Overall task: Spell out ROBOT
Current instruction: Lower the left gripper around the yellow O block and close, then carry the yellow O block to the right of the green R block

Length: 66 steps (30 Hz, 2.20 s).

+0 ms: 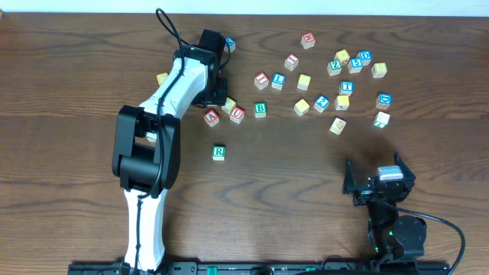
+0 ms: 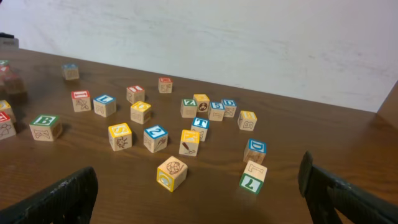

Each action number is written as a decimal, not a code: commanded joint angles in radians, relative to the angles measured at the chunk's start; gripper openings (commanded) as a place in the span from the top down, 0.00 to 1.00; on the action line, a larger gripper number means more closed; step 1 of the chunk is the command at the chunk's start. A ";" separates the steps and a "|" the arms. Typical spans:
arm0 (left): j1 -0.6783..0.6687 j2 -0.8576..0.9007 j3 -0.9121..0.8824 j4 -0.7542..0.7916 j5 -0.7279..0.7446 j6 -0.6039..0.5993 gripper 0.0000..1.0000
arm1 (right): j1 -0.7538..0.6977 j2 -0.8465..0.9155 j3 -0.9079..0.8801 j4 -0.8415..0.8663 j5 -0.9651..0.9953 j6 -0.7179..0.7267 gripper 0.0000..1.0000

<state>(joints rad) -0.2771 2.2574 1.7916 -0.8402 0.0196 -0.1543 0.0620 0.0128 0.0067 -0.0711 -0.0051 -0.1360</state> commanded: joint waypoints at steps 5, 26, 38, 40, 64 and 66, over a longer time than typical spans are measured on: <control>0.004 0.015 -0.004 -0.002 -0.013 0.004 0.58 | -0.006 -0.001 -0.001 -0.004 -0.005 0.008 0.01; 0.004 0.013 0.009 -0.008 -0.006 0.003 0.72 | -0.006 -0.001 -0.001 -0.004 -0.005 0.008 0.01; 0.003 -0.176 0.059 -0.068 0.064 0.003 0.74 | -0.006 -0.001 -0.001 -0.004 -0.005 0.008 0.01; 0.003 -0.224 0.059 -0.080 0.064 0.003 0.75 | -0.006 -0.001 -0.001 -0.004 -0.005 0.008 0.01; -0.221 -0.486 -0.178 -0.282 0.009 -0.077 0.93 | -0.006 -0.001 -0.001 -0.005 -0.005 0.008 0.01; -0.245 -0.535 -0.270 -0.220 0.009 -0.108 0.92 | -0.006 -0.001 -0.001 -0.005 -0.005 0.008 0.01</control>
<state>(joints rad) -0.4953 1.8111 1.6226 -1.1042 0.0681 -0.1993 0.0620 0.0128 0.0067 -0.0708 -0.0048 -0.1360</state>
